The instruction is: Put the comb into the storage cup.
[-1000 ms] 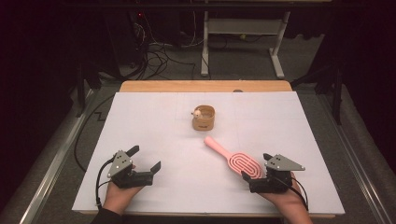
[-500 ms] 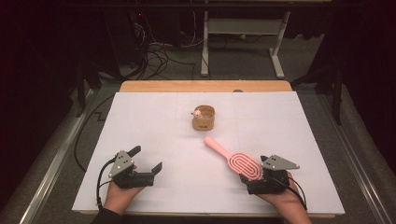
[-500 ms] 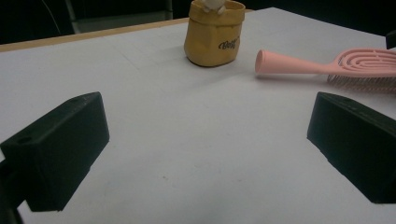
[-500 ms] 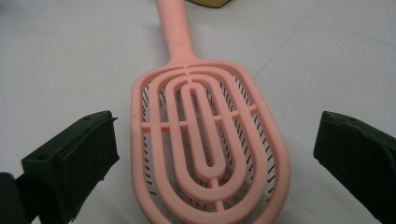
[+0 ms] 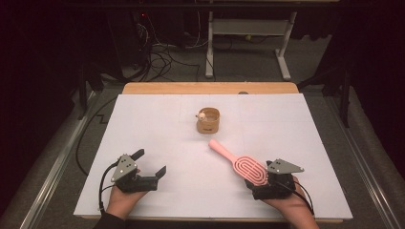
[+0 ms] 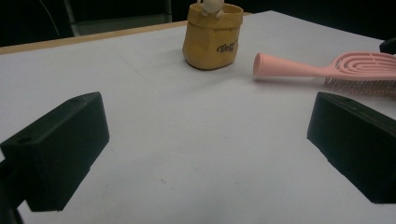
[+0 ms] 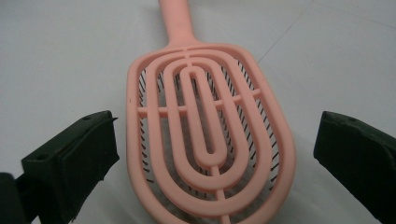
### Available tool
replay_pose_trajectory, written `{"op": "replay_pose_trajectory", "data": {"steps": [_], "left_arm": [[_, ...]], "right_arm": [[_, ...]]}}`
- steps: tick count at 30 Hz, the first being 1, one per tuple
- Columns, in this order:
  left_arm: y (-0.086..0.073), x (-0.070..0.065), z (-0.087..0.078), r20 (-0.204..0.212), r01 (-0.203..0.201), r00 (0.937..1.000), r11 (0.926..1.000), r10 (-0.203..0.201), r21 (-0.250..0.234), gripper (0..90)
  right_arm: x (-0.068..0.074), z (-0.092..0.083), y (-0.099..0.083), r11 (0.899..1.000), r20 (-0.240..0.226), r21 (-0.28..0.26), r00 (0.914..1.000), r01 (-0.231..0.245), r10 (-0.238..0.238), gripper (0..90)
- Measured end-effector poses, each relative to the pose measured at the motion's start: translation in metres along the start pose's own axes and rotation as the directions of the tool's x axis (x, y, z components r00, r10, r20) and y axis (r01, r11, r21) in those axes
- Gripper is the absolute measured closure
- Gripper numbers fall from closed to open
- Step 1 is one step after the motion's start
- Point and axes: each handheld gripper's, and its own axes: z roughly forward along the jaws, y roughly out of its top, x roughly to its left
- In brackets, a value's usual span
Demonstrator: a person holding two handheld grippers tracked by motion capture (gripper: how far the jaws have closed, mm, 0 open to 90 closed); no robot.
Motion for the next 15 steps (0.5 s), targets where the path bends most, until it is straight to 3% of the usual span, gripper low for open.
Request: {"op": "replay_pose_trajectory", "data": {"steps": [12,15], "left_arm": [[0.0003,0.0,0.0009,-0.002,-0.002,1.0,0.9999,0.002,-0.014,0.0],[0.0006,0.0018,0.0032,-0.003,-0.01,0.9999,0.9999,0.01,-0.007,0.0]], "right_arm": [[-0.0007,0.0027,0.0012,0.999,0.002,0.033,0.9999,0.012,-0.012,0.0],[-0.0035,0.0052,0.0039,0.999,-0.006,0.046,0.9999,-0.008,0.008,0.0]]}}
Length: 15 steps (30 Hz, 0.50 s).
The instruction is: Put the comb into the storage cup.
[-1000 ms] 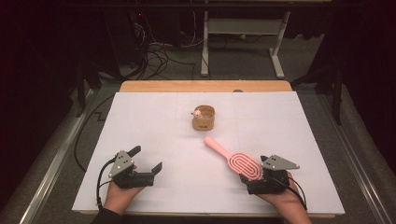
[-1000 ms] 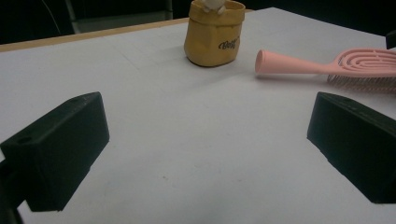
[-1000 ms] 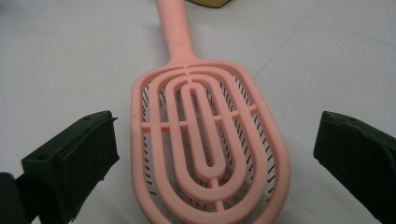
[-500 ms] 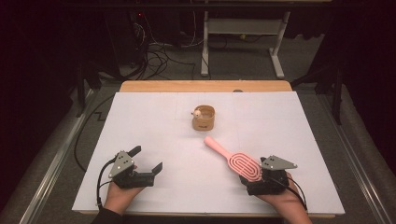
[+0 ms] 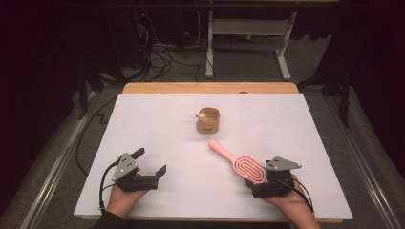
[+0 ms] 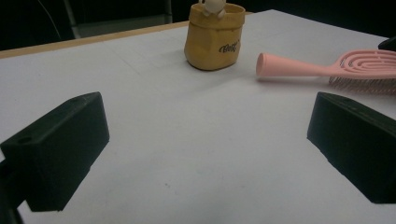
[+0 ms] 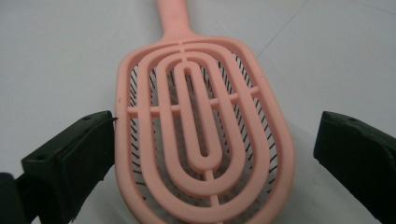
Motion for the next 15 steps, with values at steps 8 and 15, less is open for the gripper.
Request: {"op": "replay_pose_trajectory", "data": {"steps": [8,15], "left_arm": [[0.0,0.003,0.0,0.013,-0.009,0.9999,0.9999,0.009,-0.006,0.0],[-0.001,0.0,-0.003,0.028,-0.02,0.9994,0.9998,0.02,-0.008,0.0]], "right_arm": [[-0.004,0.003,0.009,0.998,-0.02,0.068,0.9998,0.009,-0.007,0.0],[0.001,0.009,0.019,0.986,-0.033,0.155,0.9973,0.069,-0.065,0.0]]}}
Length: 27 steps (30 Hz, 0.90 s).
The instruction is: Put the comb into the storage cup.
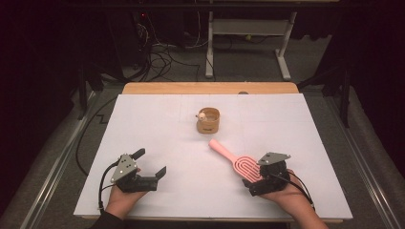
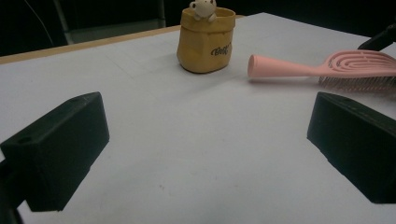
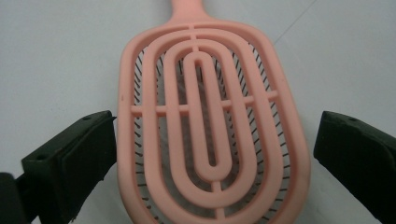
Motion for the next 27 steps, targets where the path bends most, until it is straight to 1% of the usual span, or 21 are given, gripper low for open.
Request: {"op": "replay_pose_trajectory", "data": {"steps": [2,5,9,11,14,16,17,19,20,23,27], "left_arm": [[0.0,-0.001,-0.001,0.0,-0.003,1.0,1.0,0.003,-0.003,0.0],[0.0,-0.002,-0.001,0.003,-0.003,1.0,1.0,0.003,-0.002,0.0],[-0.001,-0.003,0.0,0.014,-0.002,0.9999,1.0,0.002,-0.005,0.0],[-0.001,-0.005,0.001,0.023,-0.01,0.9997,0.9999,0.01,-0.007,0.0],[-0.001,-0.006,0.001,0.027,-0.011,0.9996,0.9999,0.011,-0.001,0.0],[-0.001,-0.007,0.002,0.032,-0.013,0.9994,0.9999,0.013,0.0,0.0],[-0.001,-0.007,0.002,0.032,-0.013,0.9994,0.9999,0.013,0.0,0.0],[-0.002,-0.008,0.002,0.032,-0.015,0.9994,0.9999,0.015,0.0,0.0],[-0.002,-0.008,0.002,0.032,-0.015,0.9994,0.9999,0.015,0.0,0.0],[-0.002,-0.009,0.004,0.032,-0.019,0.9993,0.9998,0.019,0.007,0.0],[-0.002,-0.009,0.004,0.032,-0.02,0.9993,0.9998,0.02,0.007,0.0]], "right_arm": [[0.0,0.001,0.003,1.0,0.004,0.02,0.9998,0.018,-0.018,0.0],[0.0,0.002,0.006,0.998,-0.003,0.053,0.9996,0.029,-0.029,0.0],[0.0,0.003,0.008,0.997,-0.01,0.069,0.9991,0.041,-0.04,0.2],[-0.001,0.003,0.01,0.996,-0.016,0.075,0.9988,0.048,-0.046,0.2],[-0.001,0.005,0.013,0.993,-0.03,0.093,0.9974,0.067,-0.065,0.2],[-0.002,0.005,0.016,0.991,-0.034,0.105,0.9959,0.087,-0.084,0.5],[-0.002,0.005,0.016,0.991,-0.034,0.105,0.9959,0.087,-0.084,0.5],[-0.002,0.004,0.022,0.987,-0.036,0.123,0.994,0.107,-0.103,1.1],[-0.002,0.004,0.022,0.987,-0.036,0.123,0.994,0.107,-0.103,1.1],[-0.003,0.005,0.027,0.981,-0.05,0.147,0.9918,0.124,-0.117,1.6],[-0.004,0.008,0.031,0.976,-0.063,0.176,0.9906,0.131,-0.122,3.7]]}}
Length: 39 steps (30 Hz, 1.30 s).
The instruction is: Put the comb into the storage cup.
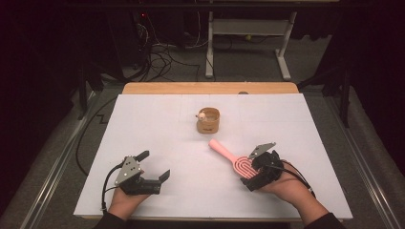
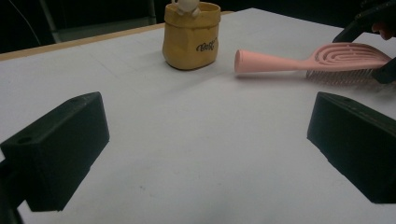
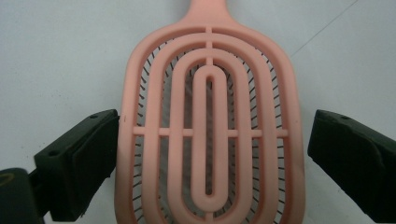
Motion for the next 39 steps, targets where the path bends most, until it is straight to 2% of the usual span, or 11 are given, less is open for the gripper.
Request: {"op": "replay_pose_trajectory", "data": {"steps": [10,14,17,39], "left_arm": [[-0.0002,0.0006,0.0005,0.005,-0.002,1.0,1.0,0.002,-0.002,0.0],[-0.0001,0.001,0.0008,0.004,0.003,1.0,1.0,-0.003,-0.004,0.0],[-0.0001,0.0011,0.0011,0.004,0.003,1.0,1.0,-0.003,-0.002,0.0],[-0.0001,0.0017,0.0024,0.005,-0.001,1.0,1.0,0.001,-0.003,0.0]], "right_arm": [[-0.0031,0.0016,0.0013,0.999,-0.021,0.038,0.9996,-0.016,0.017,10.8],[-0.0023,0.0006,0.0034,0.998,-0.025,0.058,0.9996,-0.01,0.012,15.3],[-0.0016,-0.0015,0.006,0.997,-0.025,0.077,0.9996,0.013,-0.011,18.9],[0.0002,0.0003,0.0099,0.994,-0.006,0.101,0.999,0.044,-0.044,19.2]]}}
